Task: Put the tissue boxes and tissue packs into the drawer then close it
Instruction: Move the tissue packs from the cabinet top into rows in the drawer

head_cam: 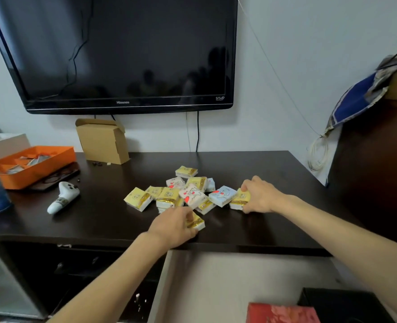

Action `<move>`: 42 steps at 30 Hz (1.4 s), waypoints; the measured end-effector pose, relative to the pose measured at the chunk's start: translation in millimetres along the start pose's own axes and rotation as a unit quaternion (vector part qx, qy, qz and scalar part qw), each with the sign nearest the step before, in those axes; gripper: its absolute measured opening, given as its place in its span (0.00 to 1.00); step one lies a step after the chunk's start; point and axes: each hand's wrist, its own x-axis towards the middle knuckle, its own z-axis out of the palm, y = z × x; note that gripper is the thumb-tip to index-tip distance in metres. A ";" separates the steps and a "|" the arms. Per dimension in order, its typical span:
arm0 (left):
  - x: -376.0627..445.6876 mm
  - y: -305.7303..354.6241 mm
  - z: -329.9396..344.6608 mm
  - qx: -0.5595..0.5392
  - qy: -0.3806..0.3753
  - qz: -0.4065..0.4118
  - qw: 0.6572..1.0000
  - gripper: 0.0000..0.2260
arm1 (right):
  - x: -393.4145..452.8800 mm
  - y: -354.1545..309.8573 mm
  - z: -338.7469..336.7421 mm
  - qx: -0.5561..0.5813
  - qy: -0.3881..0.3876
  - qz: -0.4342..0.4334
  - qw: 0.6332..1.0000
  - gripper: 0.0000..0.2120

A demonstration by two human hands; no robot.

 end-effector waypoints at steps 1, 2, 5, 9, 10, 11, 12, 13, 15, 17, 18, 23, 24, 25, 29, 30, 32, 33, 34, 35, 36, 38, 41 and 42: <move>0.3 0.5 -1.3 0.004 -0.008 -0.006 1.000 0.14 | -8.8 3.1 -2.5 -0.018 0.006 0.007 1.000 0.35; 0.9 1.4 -2.7 0.010 -0.013 -0.011 1.000 0.14 | -18.0 5.7 -4.9 -0.037 0.013 0.014 0.999 0.34; 0.9 6.5 -7.4 0.023 -0.023 -0.011 0.999 0.14 | -45.9 11.9 -11.2 -0.046 0.023 0.033 0.998 0.35; -15.6 16.9 -11.3 0.024 0.019 -0.029 0.999 0.16 | -86.8 11.3 -10.3 0.066 0.038 0.030 0.997 0.36; -23.4 18.9 -10.8 0.014 0.043 -0.023 0.999 0.17 | -98.9 8.6 -7.2 0.106 0.039 0.024 0.993 0.34; -32.9 20.2 -9.8 -0.009 0.066 -0.009 0.998 0.17 | -111.4 4.2 -2.2 0.146 0.038 0.013 0.988 0.33; -43.3 20.1 -8.5 -0.047 0.081 0.011 0.996 0.19 | -124.1 -1.4 5.0 0.188 0.034 -0.003 0.981 0.32; -55.0 18.5 -6.1 -0.095 0.081 0.032 0.992 0.21 | -136.3 -8.0 14.8 0.227 0.030 -0.024 0.973 0.31; -77.8 12.2 3.2 -0.177 0.036 0.073 0.981 0.28 | -155.9 -21.4 40.7 0.268 0.031 -0.059 0.961 0.30; -93.7 3.6 21.0 -0.178 -0.019 0.098 0.979 0.33 | -167.7 -34.1 69.0 0.258 0.031 -0.071 0.963 0.30; -98.1 -0.7 31.8 -0.164 -0.043 0.103 0.980 0.35 | -170.4 -39.5 80.9 0.245 0.026 -0.070 0.967 0.30; -100.7 -11.7 76.2 -0.032 -0.093 0.151 0.984 0.38 | -164.2 -53.8 108.7 0.199 -0.040 -0.041 0.978 0.36; -100.5 -13.1 82.4 -0.002 -0.089 0.162 0.983 0.38 | -162.9 -55.2 111.5 0.175 -0.059 -0.039 0.982 0.40; -100.5 -15.0 87.8 0.038 -0.081 0.173 0.981 0.38 | -161.9 -56.6 114.6 0.153 -0.074 -0.039 0.985 0.43; -96.7 -18.8 100.2 0.155 -0.051 0.208 0.964 0.38 | -155.6 -59.3 121.0 0.124 -0.126 -0.037 0.984 0.48; -96.1 -19.7 101.3 0.156 -0.048 0.213 0.963 0.39 | -153.8 -60.6 120.9 0.111 -0.141 -0.038 0.983 0.49; -96.6 -21.3 102.4 0.141 -0.026 0.218 0.965 0.42 | -151.4 -62.1 120.3 0.085 -0.164 -0.034 0.982 0.52; -98.1 -22.0 102.5 0.136 -0.010 0.215 0.967 0.43 | -150.6 -62.5 120.3 0.078 -0.169 -0.028 0.982 0.53; -99.3 -22.8 102.5 0.137 0.006 0.210 0.968 0.43 | -149.6 -63.0 120.8 0.072 -0.173 -0.020 0.982 0.52; -100.6 -23.5 102.8 0.145 0.018 0.203 0.968 0.42 | -148.8 -63.3 121.6 0.063 -0.175 -0.014 0.982 0.49; -101.9 -24.0 102.9 0.155 0.023 0.193 0.969 0.40 | -147.9 -63.8 122.7 0.051 -0.178 -0.009 0.983 0.46; -103.8 -24.5 102.0 0.161 0.004 0.170 0.972 0.35 | -145.8 -65.9 124.5 0.025 -0.183 -0.002 0.983 0.39; -102.9 -24.6 100.2 0.160 -0.020 0.173 0.972 0.25 | -143.0 -68.4 126.6 0.002 -0.187 0.000 0.982 0.35; -102.9 -24.3 100.3 0.162 -0.019 0.183 0.969 0.24 | -142.5 -69.1 126.6 0.002 -0.190 -0.003 0.982 0.34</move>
